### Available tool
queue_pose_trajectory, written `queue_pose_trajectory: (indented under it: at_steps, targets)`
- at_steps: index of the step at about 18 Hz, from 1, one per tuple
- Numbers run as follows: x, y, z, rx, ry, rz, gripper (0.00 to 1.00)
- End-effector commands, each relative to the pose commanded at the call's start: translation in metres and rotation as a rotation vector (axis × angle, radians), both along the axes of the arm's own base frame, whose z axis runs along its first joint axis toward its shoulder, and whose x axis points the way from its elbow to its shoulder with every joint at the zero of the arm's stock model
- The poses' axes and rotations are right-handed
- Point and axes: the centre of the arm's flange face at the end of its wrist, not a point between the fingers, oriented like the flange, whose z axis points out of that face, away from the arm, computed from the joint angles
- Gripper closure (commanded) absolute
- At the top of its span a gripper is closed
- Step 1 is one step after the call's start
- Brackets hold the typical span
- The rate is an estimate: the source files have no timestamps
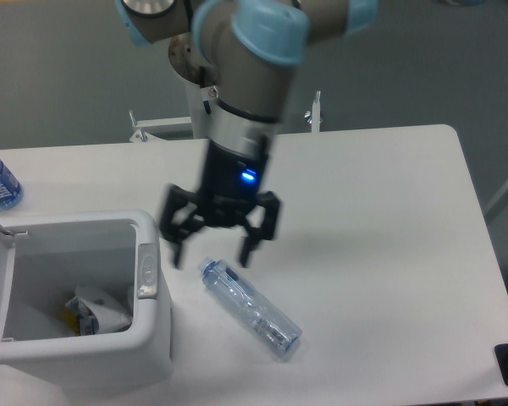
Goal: Place the trash in the trash can
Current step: 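Move the gripper down to the clear plastic water bottle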
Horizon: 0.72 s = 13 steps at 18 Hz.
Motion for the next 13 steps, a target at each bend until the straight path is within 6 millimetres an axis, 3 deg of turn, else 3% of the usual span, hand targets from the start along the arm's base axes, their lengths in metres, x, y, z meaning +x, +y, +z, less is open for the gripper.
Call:
queue_pose_trajectory:
  at_steps: [9, 13]
  targets:
    - [-0.05, 0.029, -0.143, -0.226, -0.067, 0.055, 0.0]
    - [-0.056, 0.036, -0.172, -0.256, -0.105, 0.075, 0.0]
